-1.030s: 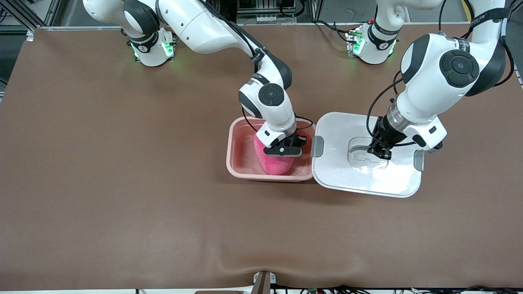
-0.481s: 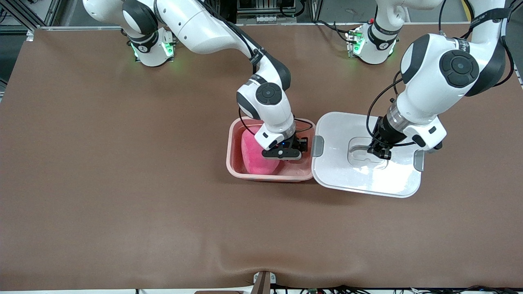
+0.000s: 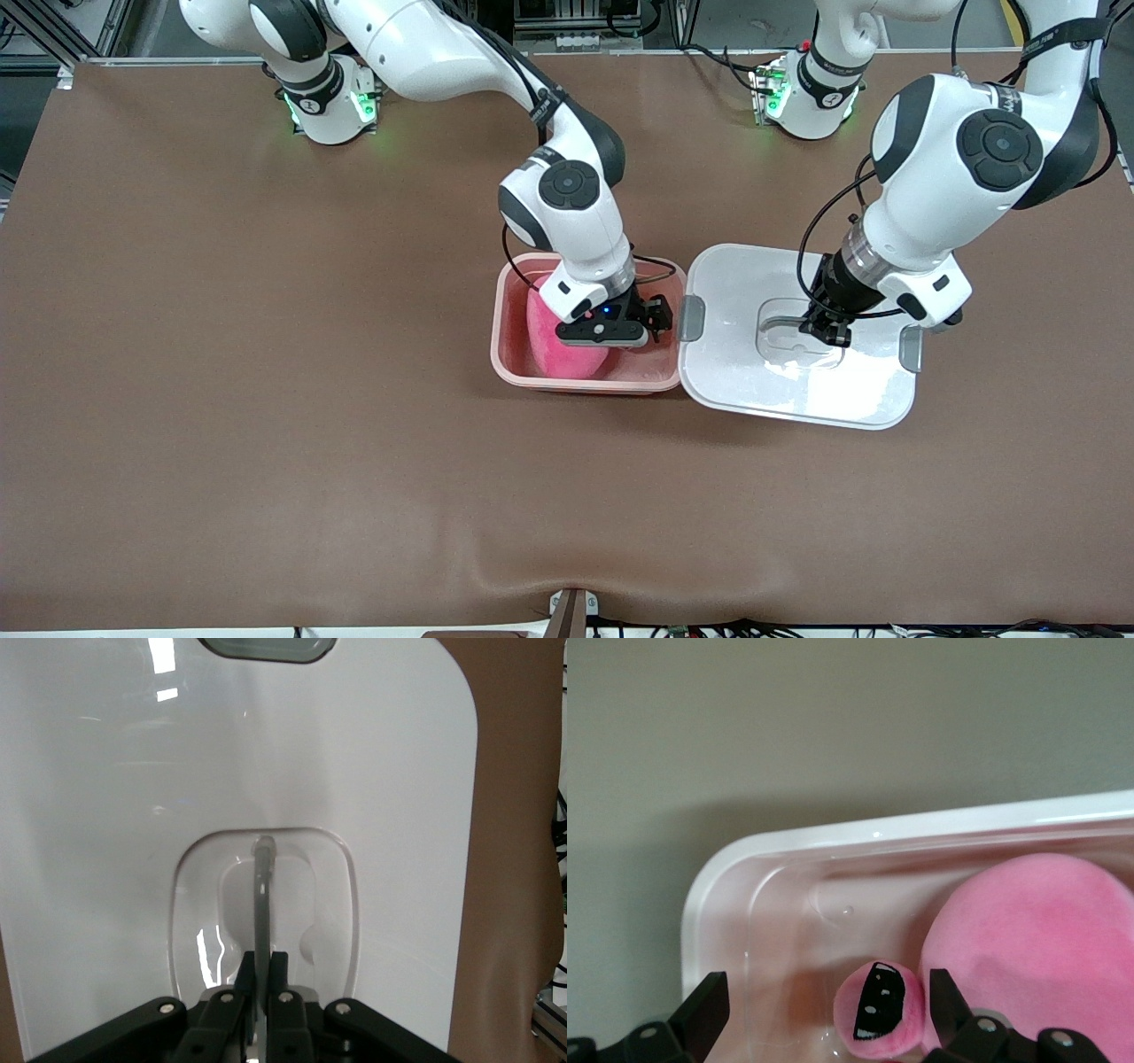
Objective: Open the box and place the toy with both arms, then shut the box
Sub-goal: 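Open the right gripper and withdraw it from the box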
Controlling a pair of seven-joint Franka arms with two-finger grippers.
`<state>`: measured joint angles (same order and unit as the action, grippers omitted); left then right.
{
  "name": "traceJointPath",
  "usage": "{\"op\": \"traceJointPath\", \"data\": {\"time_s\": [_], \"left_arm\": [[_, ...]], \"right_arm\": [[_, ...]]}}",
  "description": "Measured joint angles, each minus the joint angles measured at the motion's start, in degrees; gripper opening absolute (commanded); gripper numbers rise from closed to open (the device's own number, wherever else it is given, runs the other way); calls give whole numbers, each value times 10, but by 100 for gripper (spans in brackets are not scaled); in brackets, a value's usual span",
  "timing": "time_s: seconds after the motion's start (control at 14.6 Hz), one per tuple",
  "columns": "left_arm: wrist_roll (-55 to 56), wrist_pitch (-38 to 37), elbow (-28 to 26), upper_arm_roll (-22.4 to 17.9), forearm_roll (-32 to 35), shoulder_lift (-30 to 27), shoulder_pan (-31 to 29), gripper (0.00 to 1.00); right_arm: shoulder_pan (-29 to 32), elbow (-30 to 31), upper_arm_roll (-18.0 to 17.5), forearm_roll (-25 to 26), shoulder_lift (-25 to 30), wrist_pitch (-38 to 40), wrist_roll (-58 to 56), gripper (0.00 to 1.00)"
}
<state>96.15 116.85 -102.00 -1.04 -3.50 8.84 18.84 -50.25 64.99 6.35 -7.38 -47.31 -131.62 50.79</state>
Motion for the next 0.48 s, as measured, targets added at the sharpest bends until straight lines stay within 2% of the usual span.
{"op": "traceJointPath", "data": {"time_s": [0.21,0.48], "left_arm": [[-27,0,-5,0,-15,-2,-16,0],[-31,0,-7,1,-27,-5,-19,0]], "right_arm": [[13,12,3,2,34,47,-41,100],[56,122,6,3,128,59,-138,100]]}}
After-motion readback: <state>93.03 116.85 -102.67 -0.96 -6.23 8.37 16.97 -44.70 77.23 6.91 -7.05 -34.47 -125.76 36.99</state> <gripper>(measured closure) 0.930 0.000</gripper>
